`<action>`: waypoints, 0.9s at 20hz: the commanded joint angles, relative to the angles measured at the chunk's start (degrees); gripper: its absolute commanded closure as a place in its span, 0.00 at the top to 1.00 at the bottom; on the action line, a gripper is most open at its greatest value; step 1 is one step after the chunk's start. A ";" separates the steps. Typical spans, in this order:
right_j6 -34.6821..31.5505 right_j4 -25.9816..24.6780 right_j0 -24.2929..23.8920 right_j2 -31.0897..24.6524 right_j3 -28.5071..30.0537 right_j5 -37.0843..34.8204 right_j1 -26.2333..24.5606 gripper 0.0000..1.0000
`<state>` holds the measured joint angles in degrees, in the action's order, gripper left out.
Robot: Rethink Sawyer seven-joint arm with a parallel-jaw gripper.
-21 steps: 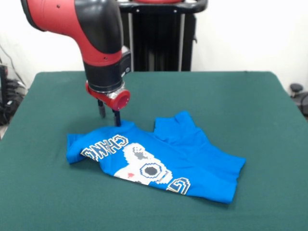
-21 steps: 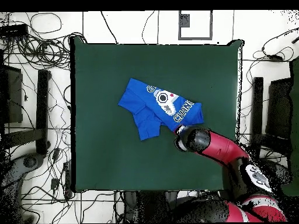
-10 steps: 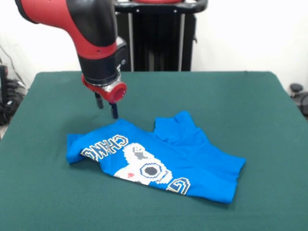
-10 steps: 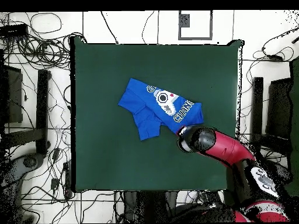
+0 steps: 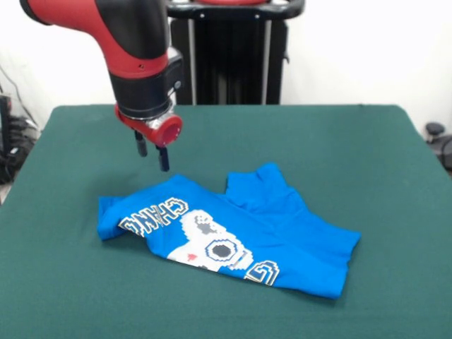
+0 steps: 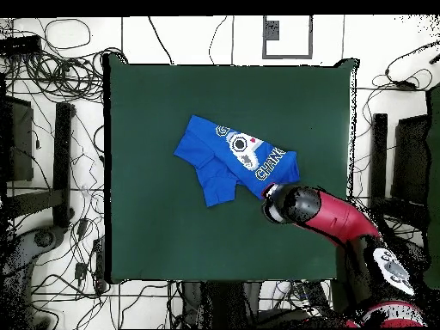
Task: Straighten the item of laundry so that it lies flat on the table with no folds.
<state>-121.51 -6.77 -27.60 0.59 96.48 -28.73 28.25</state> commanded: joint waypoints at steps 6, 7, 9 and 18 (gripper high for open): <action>-0.93 -0.61 1.57 -6.58 1.98 0.46 -2.35 1.00; -1.14 -0.57 1.78 -6.50 1.86 0.54 -2.53 1.00; -1.40 -0.55 1.99 -6.49 1.90 0.88 -2.68 1.00; -2.08 -0.26 2.67 -6.61 1.59 1.50 -3.13 1.00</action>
<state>-121.51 -6.77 -27.34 0.56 96.49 -28.74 28.42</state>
